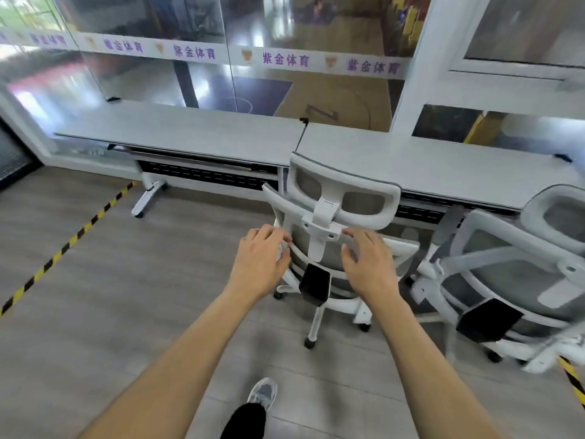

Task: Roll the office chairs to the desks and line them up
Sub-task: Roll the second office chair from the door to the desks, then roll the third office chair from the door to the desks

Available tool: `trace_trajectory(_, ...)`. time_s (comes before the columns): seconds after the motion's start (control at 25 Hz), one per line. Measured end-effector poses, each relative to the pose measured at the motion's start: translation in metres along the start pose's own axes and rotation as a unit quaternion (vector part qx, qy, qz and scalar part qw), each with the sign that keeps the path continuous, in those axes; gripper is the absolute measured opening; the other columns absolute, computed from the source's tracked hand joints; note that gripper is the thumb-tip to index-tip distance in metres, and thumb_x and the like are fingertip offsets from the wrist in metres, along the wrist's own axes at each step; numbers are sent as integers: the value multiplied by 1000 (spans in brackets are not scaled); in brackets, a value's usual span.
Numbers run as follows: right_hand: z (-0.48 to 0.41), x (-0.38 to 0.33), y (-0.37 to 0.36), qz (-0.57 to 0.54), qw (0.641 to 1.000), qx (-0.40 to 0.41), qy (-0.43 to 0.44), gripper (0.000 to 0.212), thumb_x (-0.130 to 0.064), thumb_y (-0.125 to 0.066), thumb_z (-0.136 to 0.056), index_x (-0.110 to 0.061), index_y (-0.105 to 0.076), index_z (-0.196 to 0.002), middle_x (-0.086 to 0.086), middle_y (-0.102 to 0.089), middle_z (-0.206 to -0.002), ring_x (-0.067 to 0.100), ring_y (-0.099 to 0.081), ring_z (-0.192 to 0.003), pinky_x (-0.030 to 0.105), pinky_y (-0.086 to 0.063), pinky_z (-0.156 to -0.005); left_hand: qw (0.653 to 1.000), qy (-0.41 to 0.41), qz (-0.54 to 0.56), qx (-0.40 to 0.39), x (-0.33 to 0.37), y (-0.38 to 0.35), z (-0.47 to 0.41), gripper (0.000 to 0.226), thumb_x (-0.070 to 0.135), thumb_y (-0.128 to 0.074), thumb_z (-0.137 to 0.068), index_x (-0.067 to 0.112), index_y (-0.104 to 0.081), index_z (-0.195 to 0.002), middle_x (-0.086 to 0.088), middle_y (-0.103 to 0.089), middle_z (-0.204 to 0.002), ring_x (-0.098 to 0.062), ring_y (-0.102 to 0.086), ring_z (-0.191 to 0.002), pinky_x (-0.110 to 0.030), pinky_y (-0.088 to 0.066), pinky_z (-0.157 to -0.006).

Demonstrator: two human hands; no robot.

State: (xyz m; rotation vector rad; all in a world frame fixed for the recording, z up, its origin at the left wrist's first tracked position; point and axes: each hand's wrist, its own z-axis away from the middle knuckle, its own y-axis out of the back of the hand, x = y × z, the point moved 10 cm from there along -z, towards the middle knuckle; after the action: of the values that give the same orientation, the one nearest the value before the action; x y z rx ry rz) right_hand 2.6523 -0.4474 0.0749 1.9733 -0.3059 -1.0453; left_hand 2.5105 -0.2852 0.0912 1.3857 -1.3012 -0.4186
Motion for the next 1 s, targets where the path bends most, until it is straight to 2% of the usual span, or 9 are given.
trace_trajectory(0.08, 15, -31, 1, -18, 999, -15, 34, 35, -23, -57, -95, -20, -60, -129, 2, -60, -128, 24, -52, -121, 38, -37, -104, 1000, 15, -10, 25, 2, 26, 33, 18, 24, -59, -92, 24, -62, -110, 4, -60, -115, -23, -52, -106, -37, -42, -88)
trace_trajectory(0.24, 46, -116, -11, -64, 988, -43, 130, 36, -25, -59, -94, -23, -60, -130, 1, -60, -127, 24, -54, -120, 41, -42, -104, 993, 77, -46, 78, -23, 89, 103, 25, 27, -61, -92, 26, -61, -117, 7, -57, -121, -21, -50, -115, -36, -39, -96)
trace_trajectory(0.44, 105, -258, -51, -111, 953, -95, 265, 42, -28, -61, -93, -27, -56, -135, -2, -57, -127, 22, -55, -116, 45, -45, -100, 966, 188, -74, 164, -83, 189, 214, 35, 36, -55, -89, 29, -61, -123, 4, -55, -133, -19, -47, -126, -42, -38, -102)
trace_trajectory(0.64, 209, -413, -99, -167, 898, -159, 376, 43, -28, -61, -91, -28, -57, -134, -4, -57, -126, 21, -56, -113, 38, -42, -96, 911, 315, -118, 237, -144, 290, 373, 38, 42, -51, -89, 31, -60, -125, 5, -52, -135, -18, -44, -128, -42, -37, -102)
trace_trajectory(0.84, 363, -569, -146, -215, 836, -221, 454, 44, -32, -58, -90, -28, -58, -134, -5, -57, -126, 21, -54, -115, 36, -40, -101, 846, 412, -168, 295, -189, 390, 568, 31, 35, -59, -93, 29, -61, -123, 4, -54, -131, -21, -46, -123, -41, -35, -102)
trace_trajectory(1.0, 507, -683, -178, -246, 786, -274, 497, 42, -27, -62, -93, -28, -58, -134, -7, -56, -125, 16, -53, -117, 33, -36, -101, 799, 477, -192, 312, -214, 459, 724, 41, 45, -44, -90, 28, -62, -122, 2, -56, -127, -22, -46, -120, -40, -33, -98)
